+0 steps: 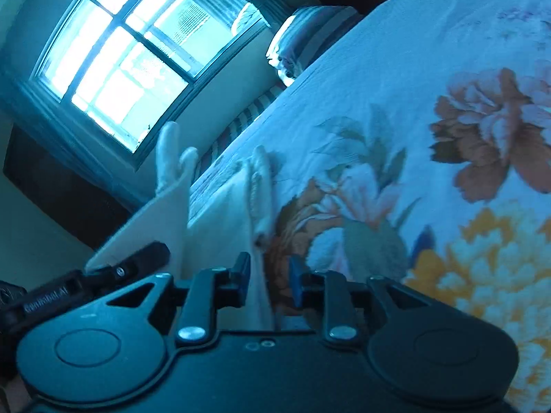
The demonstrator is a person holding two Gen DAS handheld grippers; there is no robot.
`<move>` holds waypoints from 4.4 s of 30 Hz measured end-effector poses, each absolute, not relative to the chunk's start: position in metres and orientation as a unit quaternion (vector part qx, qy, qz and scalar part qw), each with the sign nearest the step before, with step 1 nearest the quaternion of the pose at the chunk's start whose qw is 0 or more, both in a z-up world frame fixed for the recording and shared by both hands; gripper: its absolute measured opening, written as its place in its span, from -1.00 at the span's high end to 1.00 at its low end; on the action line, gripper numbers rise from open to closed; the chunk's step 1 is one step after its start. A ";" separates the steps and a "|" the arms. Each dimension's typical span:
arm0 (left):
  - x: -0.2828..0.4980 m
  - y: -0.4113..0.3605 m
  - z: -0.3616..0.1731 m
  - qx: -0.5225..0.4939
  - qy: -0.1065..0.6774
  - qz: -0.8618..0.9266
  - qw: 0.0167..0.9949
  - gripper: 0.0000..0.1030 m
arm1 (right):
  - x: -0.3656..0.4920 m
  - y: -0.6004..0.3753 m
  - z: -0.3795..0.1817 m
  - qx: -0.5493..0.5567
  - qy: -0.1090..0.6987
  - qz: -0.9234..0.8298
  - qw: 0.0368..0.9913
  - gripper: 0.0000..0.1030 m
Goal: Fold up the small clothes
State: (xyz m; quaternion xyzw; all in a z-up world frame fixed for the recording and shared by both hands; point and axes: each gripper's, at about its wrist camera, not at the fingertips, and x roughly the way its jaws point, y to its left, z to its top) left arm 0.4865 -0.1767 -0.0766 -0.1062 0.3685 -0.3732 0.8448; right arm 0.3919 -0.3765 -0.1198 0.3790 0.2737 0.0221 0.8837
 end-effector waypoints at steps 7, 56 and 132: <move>0.446 -0.144 -0.057 -0.098 0.319 -0.382 0.862 -0.50 | 0.361 -0.415 -0.112 0.419 0.246 0.026 0.874 0.27; 0.397 -0.036 -0.114 -0.209 0.330 -0.158 0.907 0.79 | 0.385 -0.323 -0.123 0.372 0.341 0.025 0.863 0.68; 0.532 -0.070 -0.082 -0.089 0.362 -0.191 0.908 -0.40 | 0.498 -0.322 -0.092 0.114 0.384 0.075 0.913 0.06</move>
